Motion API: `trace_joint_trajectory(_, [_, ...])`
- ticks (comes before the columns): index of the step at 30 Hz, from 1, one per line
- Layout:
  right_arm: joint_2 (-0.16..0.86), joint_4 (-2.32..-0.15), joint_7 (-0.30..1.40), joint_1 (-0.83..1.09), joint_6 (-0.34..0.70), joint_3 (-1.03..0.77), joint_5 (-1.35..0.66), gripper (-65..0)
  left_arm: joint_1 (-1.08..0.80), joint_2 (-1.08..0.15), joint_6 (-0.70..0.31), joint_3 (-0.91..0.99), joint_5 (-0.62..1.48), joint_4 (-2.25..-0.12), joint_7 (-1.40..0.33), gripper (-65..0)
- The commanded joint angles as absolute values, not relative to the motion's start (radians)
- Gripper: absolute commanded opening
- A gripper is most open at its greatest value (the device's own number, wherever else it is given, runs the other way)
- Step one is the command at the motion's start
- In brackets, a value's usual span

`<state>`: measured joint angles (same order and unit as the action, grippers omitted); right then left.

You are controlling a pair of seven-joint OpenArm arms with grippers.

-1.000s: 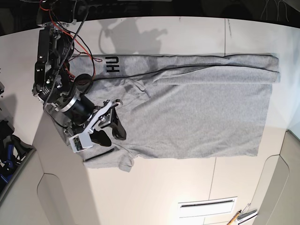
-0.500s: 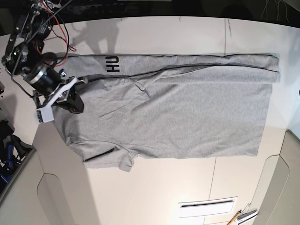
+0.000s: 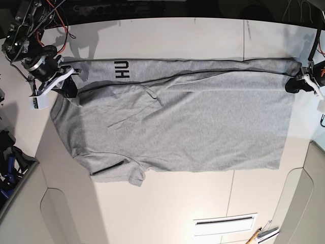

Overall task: Fold the T-shirt properly
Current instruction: 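Pull the shirt edge with both grippers to straighten and fold it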

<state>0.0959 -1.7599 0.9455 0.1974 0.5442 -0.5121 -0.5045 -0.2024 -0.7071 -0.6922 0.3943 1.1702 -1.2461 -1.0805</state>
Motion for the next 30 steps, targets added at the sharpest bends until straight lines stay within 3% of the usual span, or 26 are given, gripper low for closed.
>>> trace_joint_trajectory(1, [0.121, -1.751, 0.919, 0.188, 0.545, -0.516, -0.515, -65.0, -0.198, -0.732, -0.698, 0.392, 1.174, -1.259, -1.071, -62.1])
trace_joint_trajectory(9, [0.209, -1.627, 0.961, 0.213, 0.546, -0.516, -0.518, -65.0, -0.221, -0.704, -0.698, 0.385, 1.076, -1.259, -1.102, -62.2])
trace_joint_trajectory(21, [0.250, -1.749, 1.038, 0.392, 0.546, -0.532, -0.587, -65.0, -0.440, -0.696, -0.698, 0.386, 1.156, -1.259, -1.172, -62.2])
trace_joint_trajectory(30, [0.255, -1.834, 1.055, 0.485, 0.546, -0.648, -0.588, -65.0, -0.558, -0.696, -0.698, 0.387, 1.163, -1.259, -1.187, -62.2])
